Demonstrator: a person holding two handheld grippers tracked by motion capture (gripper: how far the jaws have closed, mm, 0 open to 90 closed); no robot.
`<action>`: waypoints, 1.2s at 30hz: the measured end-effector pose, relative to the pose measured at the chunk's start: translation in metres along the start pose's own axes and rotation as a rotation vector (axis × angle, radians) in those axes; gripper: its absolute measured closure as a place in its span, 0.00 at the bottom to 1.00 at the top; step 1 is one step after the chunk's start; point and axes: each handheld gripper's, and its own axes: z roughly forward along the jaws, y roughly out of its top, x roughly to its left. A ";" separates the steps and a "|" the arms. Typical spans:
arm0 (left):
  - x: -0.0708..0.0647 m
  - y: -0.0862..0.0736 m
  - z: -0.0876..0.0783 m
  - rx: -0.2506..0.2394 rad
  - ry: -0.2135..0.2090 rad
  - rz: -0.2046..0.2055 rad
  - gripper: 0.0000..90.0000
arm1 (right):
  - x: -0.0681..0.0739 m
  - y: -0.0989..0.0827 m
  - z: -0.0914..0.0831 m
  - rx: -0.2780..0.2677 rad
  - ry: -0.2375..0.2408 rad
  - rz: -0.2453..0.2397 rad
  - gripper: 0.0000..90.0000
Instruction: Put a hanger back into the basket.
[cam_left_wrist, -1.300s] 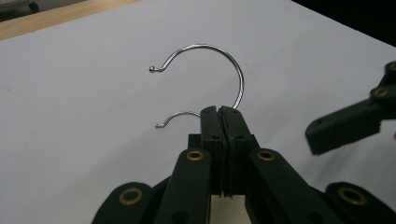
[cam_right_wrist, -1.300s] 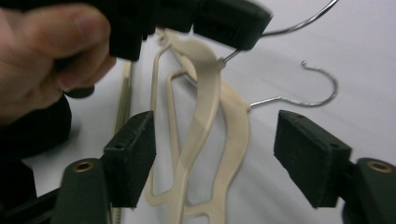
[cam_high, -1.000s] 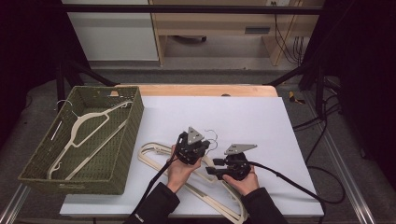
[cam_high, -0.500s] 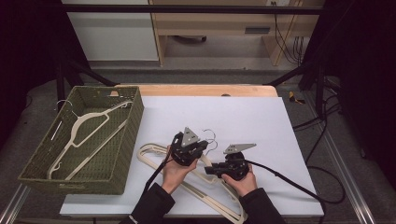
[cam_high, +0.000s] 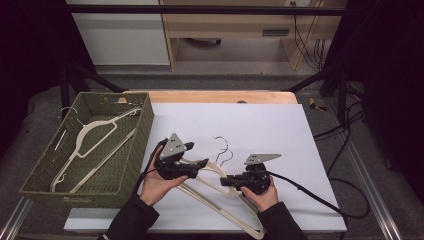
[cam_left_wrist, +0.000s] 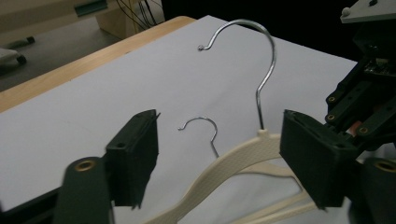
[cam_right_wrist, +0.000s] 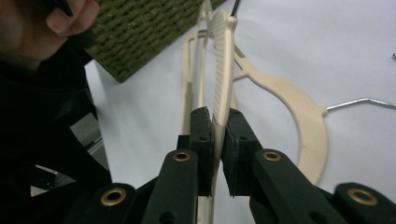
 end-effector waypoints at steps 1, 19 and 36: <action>0.000 -0.001 -0.003 0.001 -0.010 -0.001 0.25 | 0.001 0.000 -0.001 -0.006 0.007 0.008 0.94; 0.002 -0.022 -0.024 0.051 -0.097 0.042 0.23 | 0.025 0.016 -0.022 0.027 0.091 -0.134 0.97; -0.009 -0.027 -0.013 0.178 -0.185 0.127 0.73 | 0.031 0.016 -0.016 0.088 0.135 -0.179 0.97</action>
